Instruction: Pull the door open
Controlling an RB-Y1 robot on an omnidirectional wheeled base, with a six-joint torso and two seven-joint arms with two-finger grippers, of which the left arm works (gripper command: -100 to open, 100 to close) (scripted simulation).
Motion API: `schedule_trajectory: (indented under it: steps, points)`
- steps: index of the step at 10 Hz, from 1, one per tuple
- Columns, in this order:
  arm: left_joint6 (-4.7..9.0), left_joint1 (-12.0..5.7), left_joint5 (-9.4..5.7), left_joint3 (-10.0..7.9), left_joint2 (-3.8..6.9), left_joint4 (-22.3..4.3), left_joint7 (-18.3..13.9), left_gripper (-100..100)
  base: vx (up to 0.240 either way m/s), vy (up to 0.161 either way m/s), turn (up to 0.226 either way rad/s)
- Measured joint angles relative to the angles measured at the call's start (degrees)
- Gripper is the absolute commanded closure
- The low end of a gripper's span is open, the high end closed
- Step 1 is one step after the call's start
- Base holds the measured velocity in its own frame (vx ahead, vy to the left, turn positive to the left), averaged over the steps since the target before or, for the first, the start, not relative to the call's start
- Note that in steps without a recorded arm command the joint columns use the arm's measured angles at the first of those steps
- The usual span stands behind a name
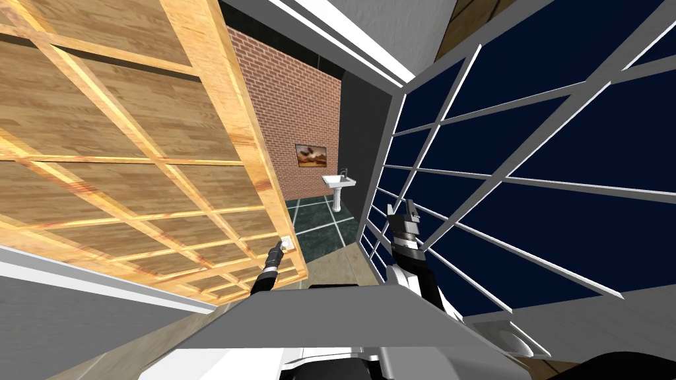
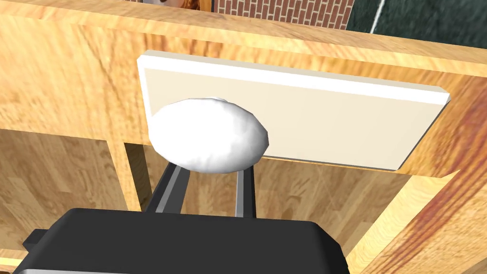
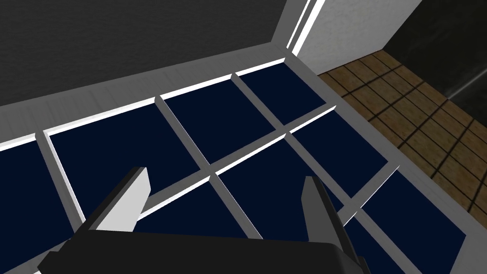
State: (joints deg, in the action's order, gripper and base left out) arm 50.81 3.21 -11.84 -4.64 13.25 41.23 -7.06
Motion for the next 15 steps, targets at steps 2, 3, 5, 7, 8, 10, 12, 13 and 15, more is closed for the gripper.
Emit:
schedule_trajectory:
  steps: [2,3,5,7,8,10,12,13,15]
  points:
    - [-0.27,0.49,-0.58,0.43,0.03,0.6,-1.71,100,-0.041,0.011,-0.052]
    - [-0.65,0.98,-1.39,0.91,0.28,1.44,-3.52,100,-0.05,0.007,-0.007]
    - [-2.7,1.95,-1.92,1.13,-0.13,4.16,-4.74,100,-0.009,0.0,0.007]
    - [-1.31,0.29,-2.45,1.48,0.26,1.03,-6.41,100,-0.042,0.014,-0.055]
    - [-1.34,0.28,-3.25,1.9,0.34,1.1,-8.02,100,-0.04,0.019,-0.052]
    - [-1.2,-0.08,-4.2,2.57,0.47,0.56,-10.89,100,-0.052,0.013,-0.045]
    - [-0.93,-0.34,-5.33,3.34,0.42,0.03,-13.95,100,-0.05,0.006,-0.023]
    - [-0.88,-0.7,-5.92,3.71,0.6,-0.44,-15.62,100,-0.047,0.003,-0.014]
    - [-1.51,-0.72,-6.86,4.15,0.62,-0.02,-18.07,100,-0.05,0.01,-0.056]
